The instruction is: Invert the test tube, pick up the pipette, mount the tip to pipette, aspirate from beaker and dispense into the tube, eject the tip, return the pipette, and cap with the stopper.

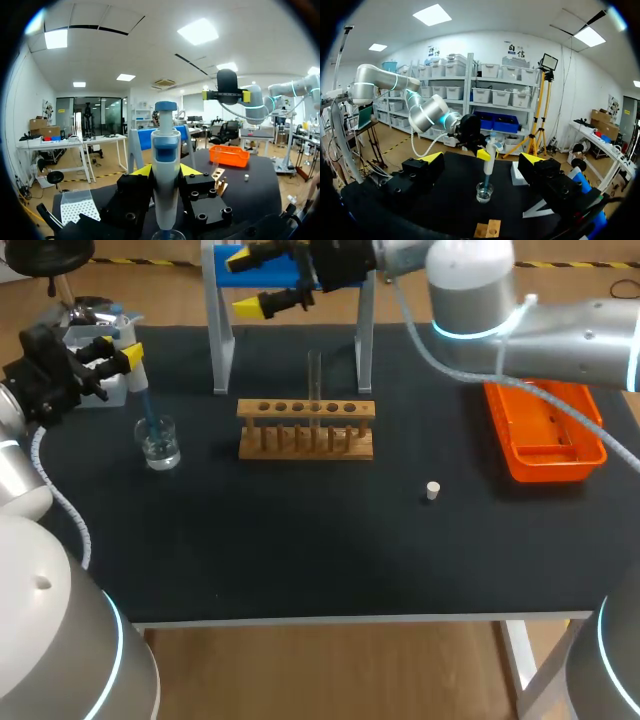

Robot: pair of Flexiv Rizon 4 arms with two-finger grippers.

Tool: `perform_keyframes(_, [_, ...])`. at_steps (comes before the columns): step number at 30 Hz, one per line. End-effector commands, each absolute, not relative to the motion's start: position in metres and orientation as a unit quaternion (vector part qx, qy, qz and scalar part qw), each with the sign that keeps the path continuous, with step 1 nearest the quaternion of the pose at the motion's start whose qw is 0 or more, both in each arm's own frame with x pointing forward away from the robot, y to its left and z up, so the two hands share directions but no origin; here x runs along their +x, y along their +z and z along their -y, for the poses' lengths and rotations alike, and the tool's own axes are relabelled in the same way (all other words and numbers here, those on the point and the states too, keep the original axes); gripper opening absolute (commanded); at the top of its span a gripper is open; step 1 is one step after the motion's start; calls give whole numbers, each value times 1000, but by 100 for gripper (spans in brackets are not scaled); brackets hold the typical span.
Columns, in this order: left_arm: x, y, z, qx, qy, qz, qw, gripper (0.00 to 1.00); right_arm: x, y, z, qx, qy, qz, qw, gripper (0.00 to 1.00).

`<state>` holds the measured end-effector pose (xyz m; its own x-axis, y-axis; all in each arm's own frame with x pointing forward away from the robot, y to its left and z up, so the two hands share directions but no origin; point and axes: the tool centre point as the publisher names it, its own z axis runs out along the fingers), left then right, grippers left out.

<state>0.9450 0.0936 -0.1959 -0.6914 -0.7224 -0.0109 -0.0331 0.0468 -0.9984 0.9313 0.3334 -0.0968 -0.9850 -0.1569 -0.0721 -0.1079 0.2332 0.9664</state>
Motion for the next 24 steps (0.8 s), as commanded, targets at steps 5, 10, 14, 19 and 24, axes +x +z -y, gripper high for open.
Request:
perform_keyframes(5, [946, -196, -93, -283, -630, -670, 274, 0, 933, -110, -284, 60, -601, 797, 6, 100])
perform_keyframes(10, [946, -196, -93, -283, -630, -670, 274, 0, 936, -126, -261, 46, -606, 794, 3, 100])
perform_keyframes(14, [946, -196, -93, -283, -630, -670, 274, 0, 940, -140, -246, 36, -605, 795, -2, 100])
perform_keyframes(19, [946, -196, -93, -283, -630, -670, 274, 0, 946, -156, -230, 37, -604, 796, -11, 100])
perform_keyframes(24, [946, -196, -93, -283, -630, -670, 274, 0, 949, -174, -218, 39, -603, 797, -15, 100])
